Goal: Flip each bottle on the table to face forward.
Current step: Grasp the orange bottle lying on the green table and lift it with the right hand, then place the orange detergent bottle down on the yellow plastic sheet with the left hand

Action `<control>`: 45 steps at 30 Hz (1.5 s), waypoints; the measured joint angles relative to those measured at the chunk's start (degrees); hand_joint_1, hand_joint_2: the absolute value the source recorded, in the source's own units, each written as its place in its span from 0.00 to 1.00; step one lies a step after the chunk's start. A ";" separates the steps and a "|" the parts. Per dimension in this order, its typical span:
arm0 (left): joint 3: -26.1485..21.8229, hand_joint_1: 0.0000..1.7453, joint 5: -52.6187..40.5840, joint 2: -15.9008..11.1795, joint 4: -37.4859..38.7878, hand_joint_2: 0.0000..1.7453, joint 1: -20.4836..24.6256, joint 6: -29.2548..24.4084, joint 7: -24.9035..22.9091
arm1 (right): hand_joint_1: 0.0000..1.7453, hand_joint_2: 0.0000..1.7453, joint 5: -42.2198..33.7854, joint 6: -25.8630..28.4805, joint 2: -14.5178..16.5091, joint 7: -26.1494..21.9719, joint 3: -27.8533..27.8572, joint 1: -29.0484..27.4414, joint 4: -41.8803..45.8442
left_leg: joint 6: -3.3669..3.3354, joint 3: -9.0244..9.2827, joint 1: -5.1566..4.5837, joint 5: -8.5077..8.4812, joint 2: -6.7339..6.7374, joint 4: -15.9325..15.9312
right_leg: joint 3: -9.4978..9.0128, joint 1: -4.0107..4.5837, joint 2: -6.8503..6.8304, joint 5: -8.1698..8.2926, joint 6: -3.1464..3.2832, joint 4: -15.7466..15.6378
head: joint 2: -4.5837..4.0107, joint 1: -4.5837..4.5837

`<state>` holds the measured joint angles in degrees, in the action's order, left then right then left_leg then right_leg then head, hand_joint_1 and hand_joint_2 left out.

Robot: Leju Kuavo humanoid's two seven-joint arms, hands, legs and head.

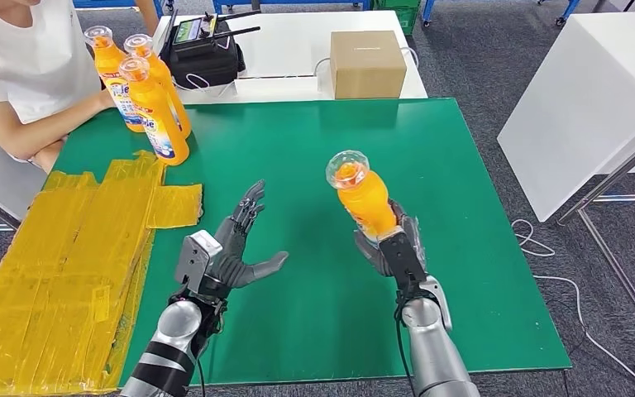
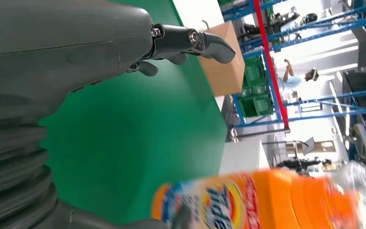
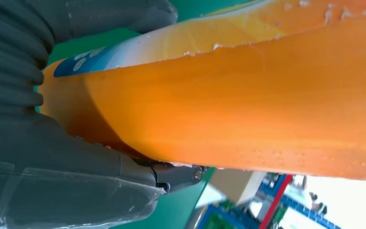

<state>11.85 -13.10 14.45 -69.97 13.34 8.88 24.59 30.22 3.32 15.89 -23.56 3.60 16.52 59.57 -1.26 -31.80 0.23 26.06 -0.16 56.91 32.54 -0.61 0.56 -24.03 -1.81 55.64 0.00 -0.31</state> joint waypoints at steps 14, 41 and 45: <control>0.51 0.00 0.64 0.00 1.40 1.00 1.29 0.27 -0.11 | 1.00 1.00 0.65 -0.48 3.01 -0.28 -2.15 2.22 -4.44 | -0.01 -0.09 -0.01 0.00 0.00 0.01 | 0.07 -0.02 0.00 0.00 0.00 0.00 | 0.00 0.01; -4.29 0.00 9.07 -1.57 3.48 1.00 1.27 0.92 2.54 | 1.00 1.00 -24.51 4.44 3.99 6.95 -47.33 8.46 -13.64 | 0.01 -0.20 0.02 -0.02 -0.01 0.00 | 0.19 -0.01 0.00 0.00 0.00 0.03 | 0.00 0.04; -6.12 0.00 12.79 -1.27 2.23 1.00 -0.35 0.77 2.39 | 1.00 1.00 -26.49 4.64 3.91 7.24 -50.49 9.78 -15.42 | 0.01 -0.21 0.02 -0.02 0.00 0.00 | 0.23 0.00 0.00 0.00 0.00 0.04 | 0.00 0.03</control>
<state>5.73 -0.31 13.17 -67.74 12.98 9.64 26.98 3.73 7.96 19.80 -16.32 -46.89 26.30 44.15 -1.25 -32.01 0.25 26.04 -0.16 56.90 32.78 -0.61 0.56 -24.03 -1.81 55.68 0.00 -0.27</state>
